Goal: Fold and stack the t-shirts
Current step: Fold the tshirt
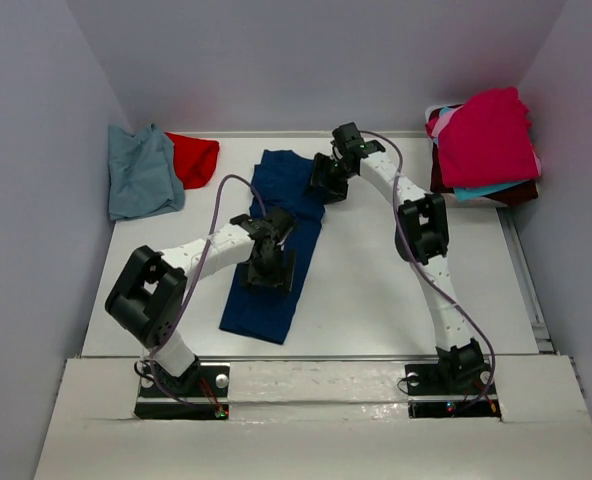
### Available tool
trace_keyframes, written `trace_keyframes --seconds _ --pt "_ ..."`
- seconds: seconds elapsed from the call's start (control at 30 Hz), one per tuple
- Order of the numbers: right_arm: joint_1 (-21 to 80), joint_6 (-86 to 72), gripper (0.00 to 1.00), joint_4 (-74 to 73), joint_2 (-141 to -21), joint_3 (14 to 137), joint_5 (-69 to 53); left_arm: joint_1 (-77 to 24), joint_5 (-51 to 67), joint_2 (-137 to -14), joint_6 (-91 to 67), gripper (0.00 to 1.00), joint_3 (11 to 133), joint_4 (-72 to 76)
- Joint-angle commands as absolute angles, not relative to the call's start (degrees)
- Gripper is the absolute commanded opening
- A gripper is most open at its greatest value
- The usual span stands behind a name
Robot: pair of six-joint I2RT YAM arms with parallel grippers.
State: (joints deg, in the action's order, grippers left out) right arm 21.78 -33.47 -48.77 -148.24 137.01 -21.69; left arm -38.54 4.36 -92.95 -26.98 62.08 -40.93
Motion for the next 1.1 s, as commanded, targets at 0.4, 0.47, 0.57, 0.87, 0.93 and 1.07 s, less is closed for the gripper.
trace_keyframes --seconds 0.4,0.47,0.57,0.87,0.93,1.07 --pt "13.37 -35.15 0.73 -44.12 -153.81 143.78 -23.90 -43.41 12.57 -96.50 -27.25 0.84 56.42 -43.42" --pt "12.40 -35.77 0.73 -43.51 -154.42 144.31 -24.96 -44.47 13.53 -97.99 -26.98 0.84 57.13 -43.77" --pt "10.99 -36.12 0.74 -43.07 -155.04 144.93 -26.36 -46.75 15.11 -99.66 -26.72 0.83 57.57 -43.94" --pt "10.99 -34.72 0.74 -42.72 -152.41 141.52 -28.13 -51.75 20.38 -98.88 -28.82 0.83 53.80 -42.01" --pt "10.99 -34.45 0.74 -42.45 -151.44 140.45 -28.21 -52.90 21.35 -98.44 -29.00 0.83 53.18 -41.84" --pt "10.99 -33.66 0.74 -42.98 -150.30 140.18 -28.65 -55.54 23.02 -98.35 -29.44 0.82 53.79 -41.57"
